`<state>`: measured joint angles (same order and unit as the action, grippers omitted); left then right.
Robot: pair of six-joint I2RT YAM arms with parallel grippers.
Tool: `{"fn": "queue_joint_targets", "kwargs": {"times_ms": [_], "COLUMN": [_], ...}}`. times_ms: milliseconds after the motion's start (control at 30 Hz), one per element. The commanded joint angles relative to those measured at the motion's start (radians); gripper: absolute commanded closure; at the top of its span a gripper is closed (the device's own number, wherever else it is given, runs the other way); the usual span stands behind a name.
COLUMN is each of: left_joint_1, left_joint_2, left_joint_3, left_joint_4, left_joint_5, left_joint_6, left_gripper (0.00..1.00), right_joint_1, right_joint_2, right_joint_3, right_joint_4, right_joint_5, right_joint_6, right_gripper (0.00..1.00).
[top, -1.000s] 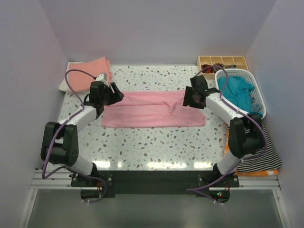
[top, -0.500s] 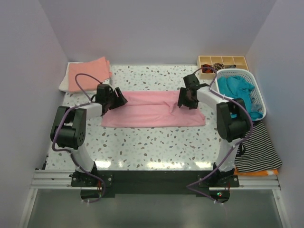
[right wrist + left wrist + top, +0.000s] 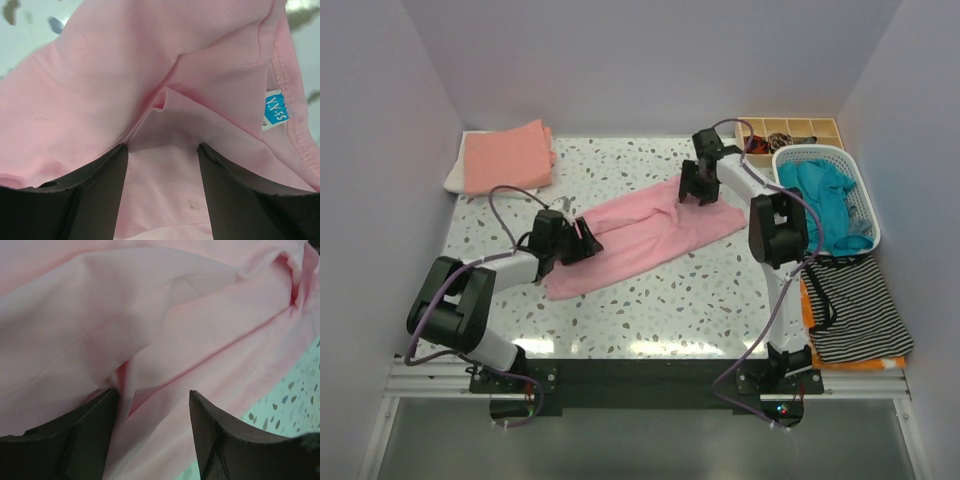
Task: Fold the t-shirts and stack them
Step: Rotate the tshirt 90 degrees
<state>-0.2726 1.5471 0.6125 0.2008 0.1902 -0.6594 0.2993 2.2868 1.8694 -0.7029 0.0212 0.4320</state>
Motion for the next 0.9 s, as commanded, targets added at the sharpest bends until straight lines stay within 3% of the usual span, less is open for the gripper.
{"fn": "queue_joint_targets", "kwargs": {"times_ms": [0, 200, 333, 533, 700, 867], "left_joint_1": [-0.101, -0.26, -0.327, -0.327, -0.312, -0.254], "left_joint_2": [-0.036, -0.087, -0.079, -0.171, -0.197, -0.038], "left_joint_3": [-0.083, -0.129, -0.085, 0.137, 0.305, 0.487], "left_joint_4": [-0.132, -0.149, -0.098, -0.311, -0.354, -0.217], "left_joint_5": [0.052, 0.169, 0.272, 0.068, -0.084, -0.045], "left_joint_6": [-0.063, -0.118, -0.117, 0.032, 0.138, 0.23], "left_gripper": [0.35, 0.35, 0.36, 0.34, 0.3, 0.28], "right_joint_1": [0.001, 0.008, -0.017, -0.103, -0.158, -0.157], "right_joint_2": [0.205, 0.388, 0.363, 0.055, -0.208, -0.395], "right_joint_3": [0.248, 0.61, 0.616, 0.259, 0.047, -0.235], "right_joint_4": [-0.093, -0.156, 0.034, 0.453, 0.51, 0.497], "right_joint_5": [-0.234, -0.456, -0.622, -0.685, -0.646, -0.523], "right_joint_6": [-0.068, -0.114, -0.034, 0.04, 0.01, -0.003], "right_gripper": [0.37, 0.31, 0.29, 0.27, 0.27, 0.27]}}
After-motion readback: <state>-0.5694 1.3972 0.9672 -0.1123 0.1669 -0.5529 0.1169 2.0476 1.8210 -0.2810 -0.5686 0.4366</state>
